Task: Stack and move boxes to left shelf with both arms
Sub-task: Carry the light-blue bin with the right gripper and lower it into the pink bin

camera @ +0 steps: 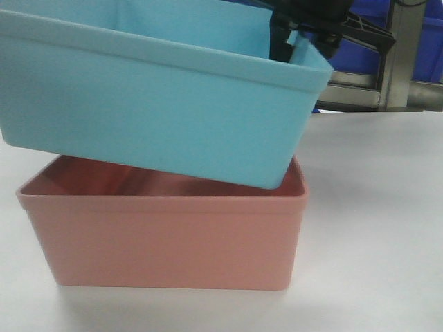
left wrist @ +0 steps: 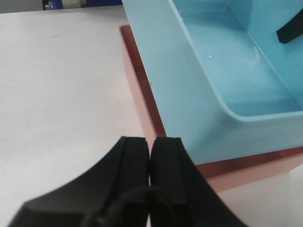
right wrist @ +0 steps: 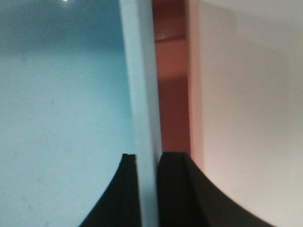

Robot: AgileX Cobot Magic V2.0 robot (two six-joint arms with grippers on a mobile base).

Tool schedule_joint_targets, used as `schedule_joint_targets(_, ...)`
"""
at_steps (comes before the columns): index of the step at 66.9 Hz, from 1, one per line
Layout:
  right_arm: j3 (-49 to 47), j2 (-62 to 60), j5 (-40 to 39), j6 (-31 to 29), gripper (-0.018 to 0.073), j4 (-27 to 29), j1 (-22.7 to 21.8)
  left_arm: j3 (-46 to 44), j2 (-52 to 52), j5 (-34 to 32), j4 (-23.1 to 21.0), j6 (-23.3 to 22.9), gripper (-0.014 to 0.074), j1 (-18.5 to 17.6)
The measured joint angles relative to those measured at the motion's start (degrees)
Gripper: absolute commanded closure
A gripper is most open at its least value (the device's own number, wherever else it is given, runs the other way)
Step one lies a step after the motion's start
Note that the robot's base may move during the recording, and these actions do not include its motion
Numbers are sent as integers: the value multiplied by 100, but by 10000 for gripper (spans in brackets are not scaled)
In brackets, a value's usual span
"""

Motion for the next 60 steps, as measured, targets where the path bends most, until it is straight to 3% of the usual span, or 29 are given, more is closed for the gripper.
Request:
schedule_joint_targets(51, -8, 297, 83, -66, 495, -403, 0, 0, 0, 0, 0, 0, 610, 0)
schedule_joint_targets(60, -8, 297, 83, -268, 338, -403, 0, 0, 0, 0, 0, 0, 610, 0)
